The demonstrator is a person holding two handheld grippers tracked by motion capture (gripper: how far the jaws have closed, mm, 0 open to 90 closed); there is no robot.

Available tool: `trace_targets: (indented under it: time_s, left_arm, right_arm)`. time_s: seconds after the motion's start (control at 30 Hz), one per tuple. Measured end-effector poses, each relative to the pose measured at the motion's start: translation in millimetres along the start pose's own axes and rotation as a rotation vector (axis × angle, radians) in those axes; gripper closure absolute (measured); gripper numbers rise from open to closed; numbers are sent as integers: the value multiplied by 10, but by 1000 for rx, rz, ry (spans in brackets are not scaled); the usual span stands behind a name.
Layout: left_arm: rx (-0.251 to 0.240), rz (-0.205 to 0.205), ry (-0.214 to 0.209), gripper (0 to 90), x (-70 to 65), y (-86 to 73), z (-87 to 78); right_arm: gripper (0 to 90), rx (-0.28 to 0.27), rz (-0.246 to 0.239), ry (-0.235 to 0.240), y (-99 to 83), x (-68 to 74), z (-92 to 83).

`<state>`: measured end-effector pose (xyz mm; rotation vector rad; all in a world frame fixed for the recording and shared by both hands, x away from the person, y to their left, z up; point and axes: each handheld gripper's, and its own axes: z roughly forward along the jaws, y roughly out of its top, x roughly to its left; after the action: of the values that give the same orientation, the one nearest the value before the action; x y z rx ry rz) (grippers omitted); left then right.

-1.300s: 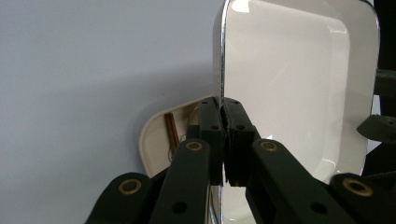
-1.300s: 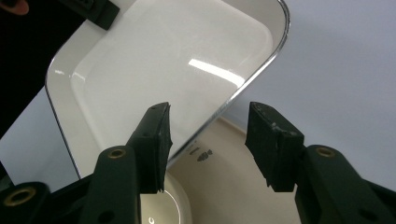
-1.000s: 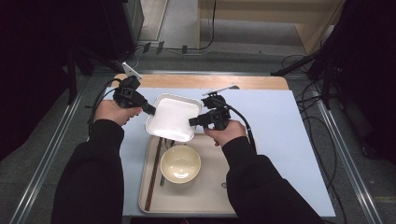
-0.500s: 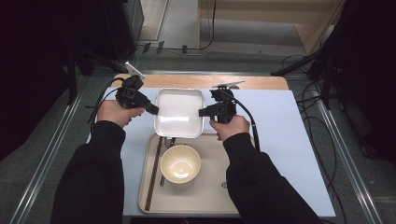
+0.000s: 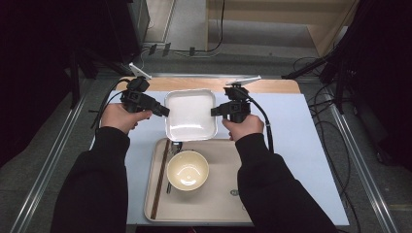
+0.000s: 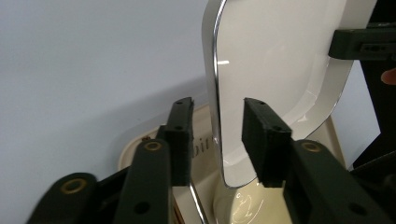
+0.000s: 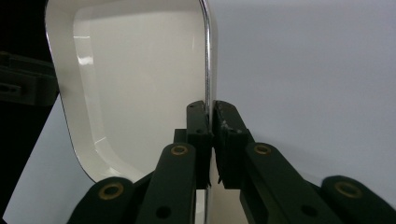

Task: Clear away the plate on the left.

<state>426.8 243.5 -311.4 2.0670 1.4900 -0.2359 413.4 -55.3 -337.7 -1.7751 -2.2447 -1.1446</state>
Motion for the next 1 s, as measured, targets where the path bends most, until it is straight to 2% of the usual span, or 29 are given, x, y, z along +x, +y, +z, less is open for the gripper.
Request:
trace_targets:
  time_s: [0.17, 0.3, 0.5, 1.0]
  left_arm:
    - [-43, 36, -11, 506, -8, -24, -69]
    - [-46, 85, 4, 449, -13, -58, -95]
    - [-25, 118, 6, 413, 4, -101, -99]
    - [-35, 126, 10, 381, 126, -248, -162]
  right_arm:
    - [861, -4, 13, -3, 34, -73, -46]
    - [860, 7, 32, 2, 56, -156, -96]
    - [860, 11, 60, 22, 76, -315, -183]
    - [860, 44, 79, -2, 0, -634, -382]
